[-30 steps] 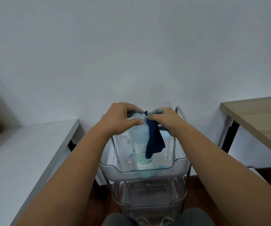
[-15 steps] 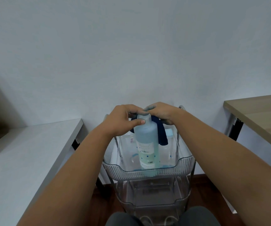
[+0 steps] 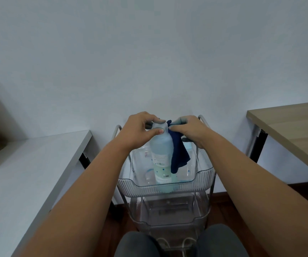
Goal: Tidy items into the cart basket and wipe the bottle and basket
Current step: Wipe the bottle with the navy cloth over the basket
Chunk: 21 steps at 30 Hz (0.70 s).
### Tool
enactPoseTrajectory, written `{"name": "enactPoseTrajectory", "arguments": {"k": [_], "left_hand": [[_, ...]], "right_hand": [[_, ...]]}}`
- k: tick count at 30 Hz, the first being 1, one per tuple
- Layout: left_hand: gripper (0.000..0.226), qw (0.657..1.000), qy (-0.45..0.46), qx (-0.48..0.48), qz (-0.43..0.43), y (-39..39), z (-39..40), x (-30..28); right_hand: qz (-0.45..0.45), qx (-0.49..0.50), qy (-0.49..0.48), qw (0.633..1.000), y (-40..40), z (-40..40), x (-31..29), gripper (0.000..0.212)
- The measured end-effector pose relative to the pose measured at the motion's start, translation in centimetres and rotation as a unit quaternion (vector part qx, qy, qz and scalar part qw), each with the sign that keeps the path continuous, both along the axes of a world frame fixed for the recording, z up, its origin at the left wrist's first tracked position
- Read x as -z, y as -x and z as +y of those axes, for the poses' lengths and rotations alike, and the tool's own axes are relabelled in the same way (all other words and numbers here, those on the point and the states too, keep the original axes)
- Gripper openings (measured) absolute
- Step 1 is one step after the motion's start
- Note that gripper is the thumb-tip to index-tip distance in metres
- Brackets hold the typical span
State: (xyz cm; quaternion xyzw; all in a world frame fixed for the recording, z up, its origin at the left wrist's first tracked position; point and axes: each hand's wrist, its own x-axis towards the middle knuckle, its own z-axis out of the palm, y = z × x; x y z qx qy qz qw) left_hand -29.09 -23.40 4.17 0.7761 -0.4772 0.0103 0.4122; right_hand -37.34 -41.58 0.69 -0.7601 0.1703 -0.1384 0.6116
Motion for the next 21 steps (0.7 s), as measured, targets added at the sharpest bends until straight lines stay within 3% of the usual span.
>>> {"name": "enactPoseTrajectory", "arguments": {"k": [7, 10, 13, 16, 21], "left_hand": [[0.039, 0.997, -0.015, -0.069, -0.032, -0.5, -0.6, 0.0], [0.044, 0.996, -0.082, -0.013, 0.019, -1.1, 0.3, -0.9], [0.044, 0.985, -0.158, -0.033, -0.055, -1.8, 1.0, -1.6], [0.043, 0.979, -0.149, -0.082, -0.112, -1.6, 0.6, -1.4], [0.048, 0.979, -0.085, -0.153, -0.101, -0.7, -0.3, -0.2]], "right_hand": [[0.024, -0.002, 0.016, 1.000, -0.3, 0.5, -0.8, 0.008], [0.017, 0.009, 0.009, 1.000, -0.5, 0.6, -1.0, 0.006], [0.021, 0.007, 0.005, 1.000, -0.5, 0.5, -0.8, 0.007], [0.021, 0.005, -0.017, 1.000, -0.4, 0.7, -0.7, 0.007], [0.020, 0.012, -0.053, 0.998, 0.6, 1.2, -0.3, 0.013]]}}
